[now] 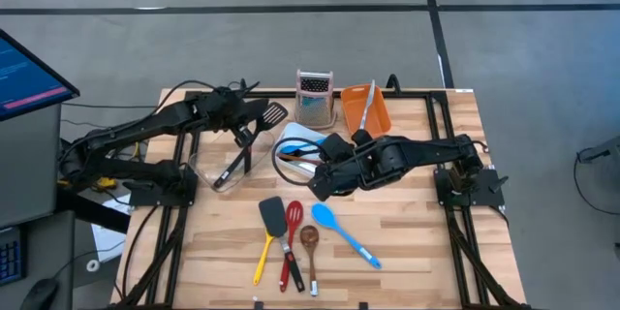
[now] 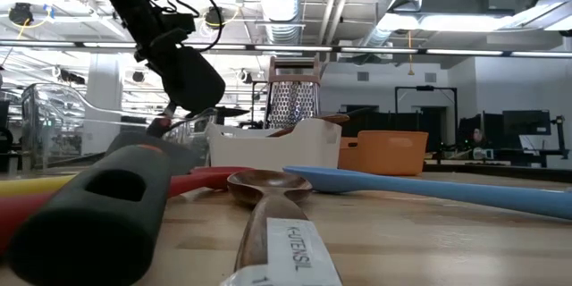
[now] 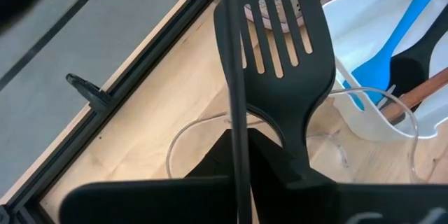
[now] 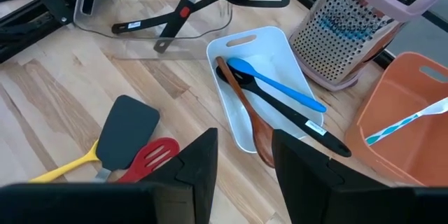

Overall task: Pick & Place Kitchen Items
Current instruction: Put the black turner spatula into the transparent bin

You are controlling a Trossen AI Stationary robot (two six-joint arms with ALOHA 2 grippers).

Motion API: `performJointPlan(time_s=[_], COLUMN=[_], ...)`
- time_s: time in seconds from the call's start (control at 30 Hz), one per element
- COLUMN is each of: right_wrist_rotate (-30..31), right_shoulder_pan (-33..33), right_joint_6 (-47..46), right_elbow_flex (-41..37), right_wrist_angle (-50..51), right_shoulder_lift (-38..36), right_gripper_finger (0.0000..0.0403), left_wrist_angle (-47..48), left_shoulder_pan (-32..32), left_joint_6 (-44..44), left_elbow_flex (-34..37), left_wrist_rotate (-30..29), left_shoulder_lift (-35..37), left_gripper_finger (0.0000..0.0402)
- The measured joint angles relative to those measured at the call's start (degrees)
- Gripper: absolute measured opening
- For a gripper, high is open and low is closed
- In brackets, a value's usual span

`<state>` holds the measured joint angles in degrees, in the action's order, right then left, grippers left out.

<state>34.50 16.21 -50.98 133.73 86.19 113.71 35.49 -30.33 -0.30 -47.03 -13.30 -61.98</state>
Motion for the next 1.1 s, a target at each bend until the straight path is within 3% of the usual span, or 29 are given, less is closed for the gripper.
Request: performJointPlan(time_s=[0.63,0.93,1.1], right_wrist_rotate=[0.24,0.33,1.53], right_shoulder_pan=[-0.20,-0.24,-0.26], right_joint_6=[0.61,0.59,0.57], right_elbow_flex=[0.00,0.00,0.00], right_wrist_angle=[0.56,0.61,0.61], right_shoulder_lift=[0.00,0.00,0.00], right_gripper_finger=[0.0128,0.0128,0.0128], left_wrist_angle=[-0.30,16.07,19.04], left_shoulder_pan=[0.50,0.83,0.83], left_joint_6=[0.03,0.02,-0.32], left_elbow_flex=[0.11,-2.64,-3.98], left_wrist_rotate=[2.69,2.69,3.35], left_shoulder_lift=[11.80,13.03,13.07], left_gripper_finger=[0.0000,0.0000,0.0000])
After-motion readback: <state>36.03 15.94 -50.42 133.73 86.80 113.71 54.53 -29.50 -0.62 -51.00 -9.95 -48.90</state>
